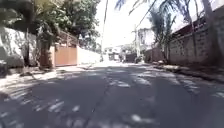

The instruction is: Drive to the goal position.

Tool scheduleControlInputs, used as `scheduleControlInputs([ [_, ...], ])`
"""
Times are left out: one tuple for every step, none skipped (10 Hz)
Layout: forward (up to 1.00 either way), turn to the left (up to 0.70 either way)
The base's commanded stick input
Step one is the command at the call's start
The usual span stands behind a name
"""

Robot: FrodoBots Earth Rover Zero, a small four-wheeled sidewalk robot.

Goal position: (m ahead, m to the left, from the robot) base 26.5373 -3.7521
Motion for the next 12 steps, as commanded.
scheduleControlInputs([
  [1.0,-0.23],
  [1.0,-0.23],
  [1.0,-0.23],
  [1.0,-0.23],
  [1.0,-0.23],
  [1.0,-0.23],
  [1.0,-0.23],
  [1.0,-0.23],
  [1.0,-0.23],
  [1.0,-0.23],
  [1.0,-0.23],
  [1.0,-0.23],
])
